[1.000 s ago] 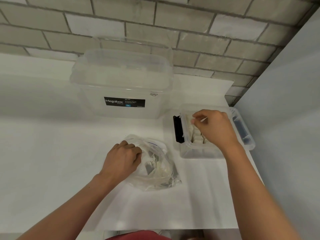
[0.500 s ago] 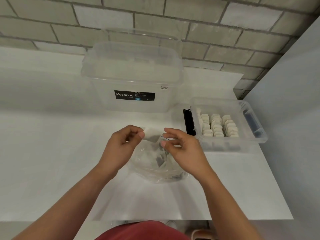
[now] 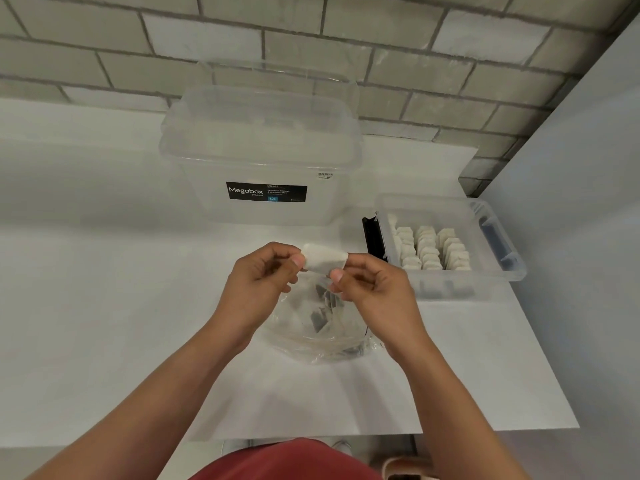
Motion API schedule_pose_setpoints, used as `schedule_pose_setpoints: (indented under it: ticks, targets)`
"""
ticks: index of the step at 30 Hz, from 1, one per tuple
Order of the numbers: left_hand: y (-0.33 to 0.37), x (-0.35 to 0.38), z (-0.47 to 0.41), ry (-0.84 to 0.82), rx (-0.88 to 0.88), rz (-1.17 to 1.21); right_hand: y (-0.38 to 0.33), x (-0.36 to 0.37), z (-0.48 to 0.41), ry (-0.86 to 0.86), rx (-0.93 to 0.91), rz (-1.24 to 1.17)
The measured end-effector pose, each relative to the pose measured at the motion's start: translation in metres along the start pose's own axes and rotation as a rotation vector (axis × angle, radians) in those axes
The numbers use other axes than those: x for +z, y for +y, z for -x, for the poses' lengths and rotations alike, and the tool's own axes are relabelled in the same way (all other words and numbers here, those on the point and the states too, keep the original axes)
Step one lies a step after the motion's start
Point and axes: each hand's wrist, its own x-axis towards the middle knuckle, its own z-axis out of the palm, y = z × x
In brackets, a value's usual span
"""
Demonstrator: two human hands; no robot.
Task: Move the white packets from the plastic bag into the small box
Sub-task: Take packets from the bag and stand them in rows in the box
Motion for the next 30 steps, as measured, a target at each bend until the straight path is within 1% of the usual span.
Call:
schedule_pose_setpoints:
  ticks: [2,4,5,7,9,10,11,13,14,16,18,19,22,26,28,30]
  targets:
    - [0.005,-0.002,-0.003,-0.025,0.122,-0.232,0.004,-0.003,0.001,0.027,-0.053,0.152]
    - [0.017,-0.007,-0.006,-0.1,0.277,-0.489,0.004,-0.005,0.001,0.036,-0.123,0.248]
    - [0.024,-0.008,-0.008,-0.144,0.338,-0.577,0.005,-0.006,0.0,0.033,-0.148,0.279]
    - [0.036,-0.007,-0.011,-0.21,0.395,-0.671,0.004,-0.008,-0.003,0.031,-0.16,0.304]
    - [0.044,-0.002,-0.014,-0.217,0.393,-0.64,0.003,-0.01,-0.004,0.035,-0.128,0.224]
    - [0.046,0.001,-0.015,-0.205,0.363,-0.569,0.002,-0.012,-0.004,0.048,-0.112,0.16]
    - [0.047,0.004,-0.015,-0.195,0.315,-0.482,0.001,-0.013,-0.002,0.073,-0.101,0.089]
    - [0.045,0.01,-0.015,-0.231,0.187,-0.33,-0.001,-0.014,0.0,0.141,-0.088,-0.041]
    - [0.044,0.014,-0.015,-0.265,0.143,-0.288,-0.001,-0.014,0.002,0.167,-0.086,-0.082]
    - [0.039,0.024,-0.014,-0.296,0.131,-0.254,-0.001,-0.018,0.005,0.183,-0.09,-0.094]
    - [0.035,0.034,-0.016,-0.269,0.164,-0.285,-0.002,-0.027,0.007,0.168,-0.103,-0.011]
    - [0.035,0.038,-0.017,-0.265,0.184,-0.337,-0.004,-0.034,0.008,0.156,-0.115,0.042]
    - [0.04,0.049,-0.02,-0.337,0.227,-0.491,-0.014,-0.063,0.007,0.117,-0.163,0.165]
    - [0.048,0.067,-0.025,-0.401,0.243,-0.523,-0.027,-0.096,-0.001,0.018,-0.3,0.446]
    - [0.05,0.077,-0.029,-0.37,0.264,-0.516,-0.031,-0.108,-0.007,0.007,-0.343,0.507]
    - [0.049,0.087,-0.032,-0.285,0.286,-0.496,-0.035,-0.121,-0.015,0.068,-0.369,0.52]
